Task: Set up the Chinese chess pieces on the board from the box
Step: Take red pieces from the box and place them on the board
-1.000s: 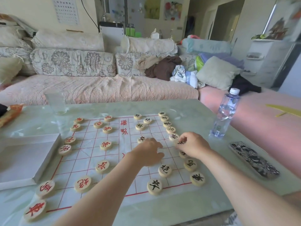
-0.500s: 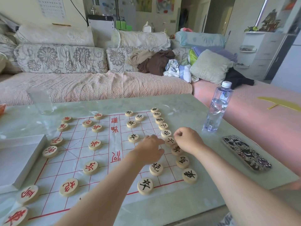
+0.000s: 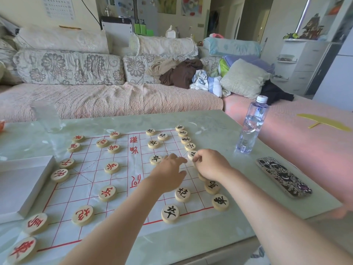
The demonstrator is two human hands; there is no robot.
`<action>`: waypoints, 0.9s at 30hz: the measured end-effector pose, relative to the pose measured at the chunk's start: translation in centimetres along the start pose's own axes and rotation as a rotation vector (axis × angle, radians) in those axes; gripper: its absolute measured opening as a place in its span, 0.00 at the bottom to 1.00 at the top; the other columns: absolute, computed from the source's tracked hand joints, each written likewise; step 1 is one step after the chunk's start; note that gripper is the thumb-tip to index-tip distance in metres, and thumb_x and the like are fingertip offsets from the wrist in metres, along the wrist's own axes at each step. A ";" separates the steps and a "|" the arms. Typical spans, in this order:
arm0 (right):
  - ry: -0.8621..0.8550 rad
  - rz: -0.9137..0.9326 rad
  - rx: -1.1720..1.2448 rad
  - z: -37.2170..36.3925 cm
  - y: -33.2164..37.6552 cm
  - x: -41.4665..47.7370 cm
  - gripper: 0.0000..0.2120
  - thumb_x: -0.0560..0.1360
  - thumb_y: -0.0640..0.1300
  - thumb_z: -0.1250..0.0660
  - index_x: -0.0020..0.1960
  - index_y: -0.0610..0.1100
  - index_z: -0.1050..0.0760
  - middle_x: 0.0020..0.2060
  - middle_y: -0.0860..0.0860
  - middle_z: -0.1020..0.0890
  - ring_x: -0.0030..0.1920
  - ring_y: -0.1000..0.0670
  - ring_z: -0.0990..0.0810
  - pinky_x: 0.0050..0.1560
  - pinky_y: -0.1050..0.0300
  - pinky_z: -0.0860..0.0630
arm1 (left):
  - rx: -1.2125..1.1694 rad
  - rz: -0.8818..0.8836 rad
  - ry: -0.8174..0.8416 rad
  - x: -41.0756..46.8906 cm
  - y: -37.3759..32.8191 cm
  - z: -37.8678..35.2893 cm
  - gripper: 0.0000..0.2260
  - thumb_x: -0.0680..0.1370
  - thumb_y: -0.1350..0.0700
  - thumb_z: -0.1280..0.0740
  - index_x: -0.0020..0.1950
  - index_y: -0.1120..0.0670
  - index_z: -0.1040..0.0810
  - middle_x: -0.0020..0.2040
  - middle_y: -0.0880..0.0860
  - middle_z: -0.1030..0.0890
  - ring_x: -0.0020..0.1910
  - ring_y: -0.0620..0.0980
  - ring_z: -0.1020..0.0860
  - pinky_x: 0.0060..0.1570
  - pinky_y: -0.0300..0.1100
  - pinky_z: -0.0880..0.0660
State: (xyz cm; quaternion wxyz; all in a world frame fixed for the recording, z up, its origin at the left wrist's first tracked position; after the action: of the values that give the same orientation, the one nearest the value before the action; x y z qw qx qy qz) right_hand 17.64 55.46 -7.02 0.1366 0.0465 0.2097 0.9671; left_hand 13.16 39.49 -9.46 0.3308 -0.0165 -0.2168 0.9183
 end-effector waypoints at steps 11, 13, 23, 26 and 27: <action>0.124 0.320 0.125 -4.6 13.6 -2.7 0.09 0.77 0.47 0.38 0.52 0.55 0.20 0.48 0.58 0.19 0.49 0.53 0.21 0.53 0.56 0.24 | 0.087 0.213 -0.172 -8.5 10.7 7.4 0.13 0.79 0.50 0.38 0.63 0.47 0.25 0.55 0.49 0.24 0.58 0.50 0.28 0.53 0.47 0.26; 0.157 0.370 0.146 -5.9 16.3 -3.2 0.09 0.77 0.46 0.37 0.52 0.55 0.20 0.49 0.58 0.18 0.49 0.53 0.21 0.52 0.56 0.24 | 0.100 0.246 -0.194 -10.6 12.9 9.1 0.13 0.79 0.50 0.38 0.62 0.46 0.24 0.55 0.49 0.24 0.57 0.50 0.27 0.53 0.46 0.26; 0.289 0.576 0.156 -13.4 32.1 -4.8 0.10 0.78 0.45 0.37 0.55 0.52 0.21 0.52 0.55 0.19 0.49 0.51 0.22 0.53 0.55 0.24 | 0.157 0.523 -0.303 -22.2 25.3 17.0 0.10 0.78 0.49 0.37 0.57 0.44 0.21 0.56 0.50 0.23 0.59 0.52 0.26 0.57 0.47 0.27; 0.313 0.653 0.102 -15.7 37.2 -5.3 0.13 0.78 0.43 0.39 0.58 0.52 0.20 0.56 0.54 0.20 0.55 0.51 0.22 0.56 0.55 0.25 | 0.151 0.657 -0.308 -24.8 28.4 18.7 0.13 0.77 0.48 0.37 0.62 0.44 0.24 0.62 0.51 0.26 0.63 0.55 0.31 0.62 0.48 0.31; 0.323 0.678 0.075 -16.6 38.7 -5.3 0.14 0.77 0.42 0.38 0.59 0.52 0.21 0.58 0.53 0.21 0.57 0.50 0.22 0.57 0.56 0.25 | 0.159 0.691 -0.284 -25.5 29.2 19.2 0.15 0.77 0.48 0.38 0.63 0.44 0.25 0.63 0.52 0.28 0.64 0.55 0.32 0.63 0.48 0.31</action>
State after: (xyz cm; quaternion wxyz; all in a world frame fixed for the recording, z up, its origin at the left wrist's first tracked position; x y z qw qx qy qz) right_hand 10.82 13.58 -6.08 -0.2279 -0.0347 0.2366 0.9439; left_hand 12.20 -3.70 -6.95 -0.0313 0.0647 -0.1704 0.9828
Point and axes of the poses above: each hand's wrist, its own x-axis towards the middle knuckle, its own z-axis out of the back of the hand, y = z × x, the point moved 1 cm from there along x, towards the middle knuckle
